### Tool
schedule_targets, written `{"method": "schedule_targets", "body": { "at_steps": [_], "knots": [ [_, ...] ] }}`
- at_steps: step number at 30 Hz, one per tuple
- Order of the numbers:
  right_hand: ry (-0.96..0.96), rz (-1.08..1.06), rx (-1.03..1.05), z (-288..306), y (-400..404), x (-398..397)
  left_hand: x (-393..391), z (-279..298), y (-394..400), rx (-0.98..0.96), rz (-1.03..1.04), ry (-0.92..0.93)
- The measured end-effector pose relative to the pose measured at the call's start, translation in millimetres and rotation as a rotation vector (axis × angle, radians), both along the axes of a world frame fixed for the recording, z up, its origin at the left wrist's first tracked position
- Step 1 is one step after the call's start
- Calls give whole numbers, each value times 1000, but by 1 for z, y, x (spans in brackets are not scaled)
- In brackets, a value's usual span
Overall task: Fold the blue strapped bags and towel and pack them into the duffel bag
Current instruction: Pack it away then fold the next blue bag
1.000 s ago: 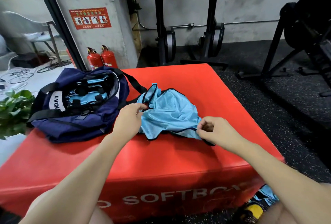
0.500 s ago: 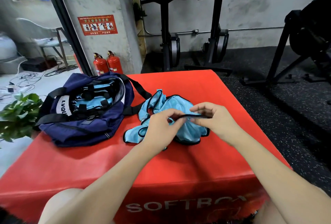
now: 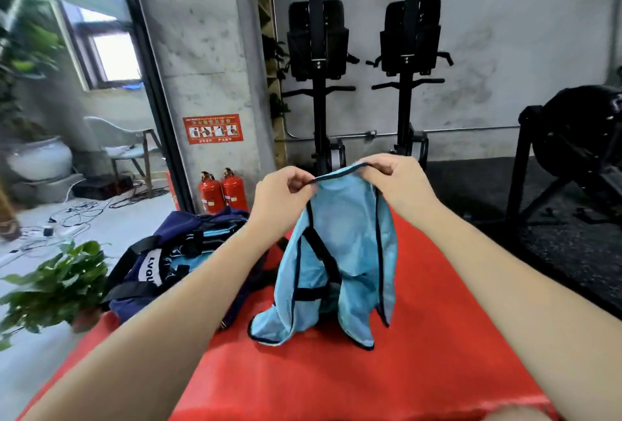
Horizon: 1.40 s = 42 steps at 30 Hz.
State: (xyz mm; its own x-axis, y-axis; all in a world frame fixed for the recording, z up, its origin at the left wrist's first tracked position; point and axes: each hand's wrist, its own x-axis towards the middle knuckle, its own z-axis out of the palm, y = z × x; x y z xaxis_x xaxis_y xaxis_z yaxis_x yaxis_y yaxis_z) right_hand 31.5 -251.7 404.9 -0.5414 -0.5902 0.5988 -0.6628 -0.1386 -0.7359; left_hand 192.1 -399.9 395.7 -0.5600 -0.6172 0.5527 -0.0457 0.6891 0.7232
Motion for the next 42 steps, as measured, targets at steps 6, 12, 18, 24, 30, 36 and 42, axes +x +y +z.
{"method": "schedule_targets", "body": {
  "at_steps": [6, 12, 18, 24, 30, 36, 42],
  "knots": [
    [245, -35, 101, 67, -14, 18, -6, 63, 13, -125, -159, -15],
    [268, -160, 164, 81, -6, 28, 1, 105, 15, -269, -2, 31],
    [228, -261, 313, 65, 6, 17, 31, 144, -7, -331, 141, 37],
    [206, -388, 362, 92, 30, 1, 58, 193, -39, -329, 227, 45],
    [279, -524, 370, 159, 44, -12, 75, 242, -51, -430, 240, -29],
    [360, -589, 306, 221, 40, -21, 72, 271, -66, -508, 325, -54],
    [368, -564, 394, 203, 18, -42, 42, 231, -92, -449, 356, -135]
  ]
}}
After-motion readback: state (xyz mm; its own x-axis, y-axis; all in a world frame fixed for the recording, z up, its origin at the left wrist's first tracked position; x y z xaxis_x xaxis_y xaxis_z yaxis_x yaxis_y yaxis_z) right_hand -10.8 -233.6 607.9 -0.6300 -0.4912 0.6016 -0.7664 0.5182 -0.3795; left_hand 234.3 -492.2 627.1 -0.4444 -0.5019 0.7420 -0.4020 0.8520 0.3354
